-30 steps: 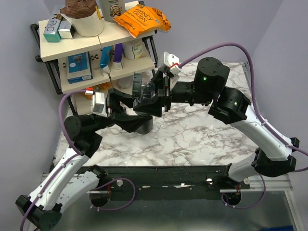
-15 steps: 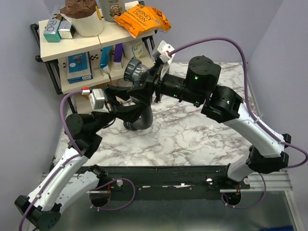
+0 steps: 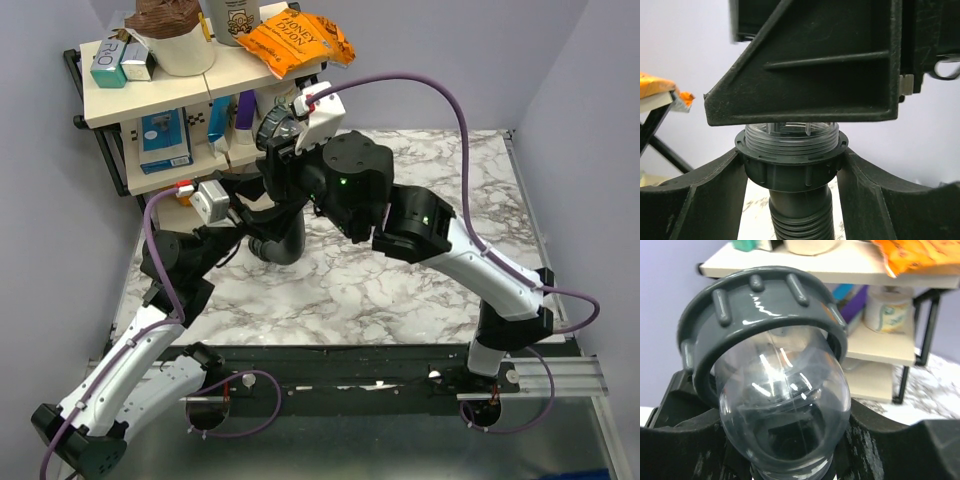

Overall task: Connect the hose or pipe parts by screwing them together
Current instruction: Install the adaptor on the pipeline.

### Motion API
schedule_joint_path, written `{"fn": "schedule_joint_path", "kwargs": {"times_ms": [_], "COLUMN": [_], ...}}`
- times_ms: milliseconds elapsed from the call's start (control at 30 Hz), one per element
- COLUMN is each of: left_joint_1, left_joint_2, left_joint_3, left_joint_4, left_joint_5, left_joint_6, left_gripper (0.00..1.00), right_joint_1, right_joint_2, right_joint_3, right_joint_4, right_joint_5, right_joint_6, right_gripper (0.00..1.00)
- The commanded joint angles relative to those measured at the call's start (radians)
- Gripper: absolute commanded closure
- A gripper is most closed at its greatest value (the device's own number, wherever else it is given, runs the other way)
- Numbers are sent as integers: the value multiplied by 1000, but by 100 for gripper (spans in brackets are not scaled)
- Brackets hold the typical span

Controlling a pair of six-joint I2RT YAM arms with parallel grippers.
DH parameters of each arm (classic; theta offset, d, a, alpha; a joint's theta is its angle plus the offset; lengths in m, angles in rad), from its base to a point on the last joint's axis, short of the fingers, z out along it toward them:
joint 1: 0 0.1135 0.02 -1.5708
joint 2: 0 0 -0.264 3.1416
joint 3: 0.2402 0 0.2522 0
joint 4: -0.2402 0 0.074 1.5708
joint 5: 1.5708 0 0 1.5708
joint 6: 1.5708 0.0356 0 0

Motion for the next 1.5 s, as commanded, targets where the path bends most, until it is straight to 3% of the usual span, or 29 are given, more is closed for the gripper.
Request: {"fn": "schedule_joint_path", "kwargs": {"times_ms": [0, 300, 467, 567, 600, 667, 700, 867, 900, 1067, 1133, 1200, 1300, 1467], "left_joint_1": [3, -13, -14, -14, -14, -14, -14, -16, -14, -14, -8, -2, 6, 7], "left_joint_2": [-8, 3, 0, -10, -13, -16, -17, -20, -20, -23, -30, -39, -45, -31], "left_joint_3": [22, 11, -1, -9, -10, -15, -16, -10, -10, 0, 7, 7, 5, 11], "left_joint_4": [30, 11, 11, 8, 7, 10, 8, 7, 6, 6, 16, 36, 98, 207], "left_joint_5": [-135, -265, -284, -279, -275, -273, -270, -276, -275, -220, -166, -39, 168, 356], "left_joint_6": [129, 174, 155, 131, 128, 116, 112, 102, 97, 67, 33, -39, -154, -291], "left_gripper": [100, 100, 100, 100, 100, 100, 100, 100, 100, 100, 100, 100, 100, 100], "right_joint_1": [19, 98, 110, 108, 105, 98, 93, 53, 37, -32, -108, -179, -227, -247], "right_joint_2": [54, 112, 117, 25, -4, -73, -93, -204, -240, -330, -380, -409, -451, -459], "right_joint_3": [15, 43, 75, -4, -27, -83, -98, -187, -201, -271, -342, -414, -459, -491], "right_joint_4": [-46, 253, 265, 221, 218, 207, 203, 149, 147, 126, 143, 170, 178, 169], "right_joint_5": [320, 515, 460, 284, 204, 115, 69, -129, -199, -377, -575, -780, -952, -1036], "right_joint_6": [65, -112, -160, -87, -65, -44, -41, 1, -1, 10, 10, -7, -75, -128], "right_gripper": [99, 99, 98, 76, 58, 46, 34, 14, 5, 0, 0, 0, 0, 0]}}
